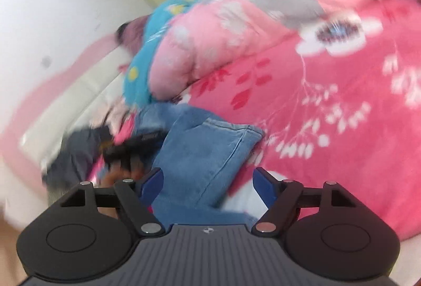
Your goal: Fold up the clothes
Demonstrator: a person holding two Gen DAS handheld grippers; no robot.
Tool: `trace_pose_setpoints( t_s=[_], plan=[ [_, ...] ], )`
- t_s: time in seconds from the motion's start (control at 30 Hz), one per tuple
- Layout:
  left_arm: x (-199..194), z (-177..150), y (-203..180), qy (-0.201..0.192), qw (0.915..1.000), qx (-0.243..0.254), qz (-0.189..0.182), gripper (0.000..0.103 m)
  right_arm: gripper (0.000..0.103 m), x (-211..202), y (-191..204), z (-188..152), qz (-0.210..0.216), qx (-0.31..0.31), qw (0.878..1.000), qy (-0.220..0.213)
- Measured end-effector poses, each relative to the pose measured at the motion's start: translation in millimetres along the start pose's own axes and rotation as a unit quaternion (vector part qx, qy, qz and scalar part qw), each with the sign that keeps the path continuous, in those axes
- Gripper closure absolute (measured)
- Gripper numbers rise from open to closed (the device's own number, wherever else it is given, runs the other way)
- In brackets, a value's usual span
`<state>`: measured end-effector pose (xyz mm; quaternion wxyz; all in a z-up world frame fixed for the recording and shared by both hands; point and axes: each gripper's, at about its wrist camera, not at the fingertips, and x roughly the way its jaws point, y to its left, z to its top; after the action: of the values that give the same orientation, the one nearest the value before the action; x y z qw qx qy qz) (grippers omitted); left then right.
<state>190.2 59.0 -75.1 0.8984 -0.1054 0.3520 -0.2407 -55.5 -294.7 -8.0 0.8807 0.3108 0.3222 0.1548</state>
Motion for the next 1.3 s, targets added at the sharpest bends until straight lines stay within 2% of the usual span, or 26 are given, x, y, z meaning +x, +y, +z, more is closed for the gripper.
trace_pose_setpoints(
  t_s=[0.07, 0.13, 0.2, 0.27, 0.3, 0.33, 0.43, 0.7, 0.9, 1.1, 1.2, 1.3],
  plan=[
    [0.6, -0.5, -0.6, 0.000, 1.0000, 0.002, 0.001, 0.067, 0.026, 30.8, -13.9, 0.2, -0.008, 0.055, 0.998, 0.012],
    [0.6, -0.9, -1.2, 0.000, 1.0000, 0.004, 0.002, 0.067, 0.035, 57.0, -28.7, -0.8, -0.018, 0.097, 0.995, 0.033],
    [0.6, -1.1, -1.4, -0.001, 1.0000, 0.005, 0.003, 0.067, 0.043, 77.8, -36.8, -2.1, -0.020, 0.113, 0.993, 0.036],
    [0.6, -1.4, -1.6, -0.001, 1.0000, 0.005, 0.003, 0.067, 0.057, 89.7, -40.3, -1.5, -0.014, 0.121, 0.992, 0.026],
    [0.6, -1.5, -1.6, -0.001, 1.0000, 0.006, 0.004, 0.067, 0.073, 91.1, -40.2, -0.5, -0.008, 0.124, 0.992, 0.018],
    [0.7, -1.6, -1.8, -0.001, 1.0000, 0.006, 0.005, 0.067, 0.083, 91.2, -39.0, 0.5, -0.004, 0.122, 0.992, 0.009],
    [1.4, -1.7, -2.6, -0.001, 1.0000, 0.005, 0.007, 0.066, 0.099, 83.6, -31.0, 4.3, -0.002, 0.101, 0.995, -0.025],
    [1.3, -2.8, -1.9, -0.003, 1.0000, 0.007, 0.006, 0.066, 0.101, 58.9, -18.8, 26.2, 0.031, 0.070, 0.989, -0.125],
    [1.7, -2.5, -2.1, -0.004, 0.9999, 0.010, 0.006, 0.066, 0.101, 32.7, -22.7, 83.8, 0.020, 0.044, 0.979, -0.200],
    [1.6, -1.4, -2.5, -0.004, 0.9999, 0.012, 0.006, 0.065, 0.101, 5.7, -53.2, 161.0, -0.021, 0.028, 0.961, -0.275],
    [2.3, -0.7, -2.1, -0.004, 0.9999, 0.012, 0.004, 0.065, 0.101, 6.8, -76.1, 189.9, -0.049, 0.030, 0.956, -0.288],
    [3.0, -0.3, -1.5, -0.003, 0.9999, 0.011, 0.003, 0.065, 0.102, 25.8, -102.6, 213.1, -0.083, 0.043, 0.954, -0.284]
  ],
)
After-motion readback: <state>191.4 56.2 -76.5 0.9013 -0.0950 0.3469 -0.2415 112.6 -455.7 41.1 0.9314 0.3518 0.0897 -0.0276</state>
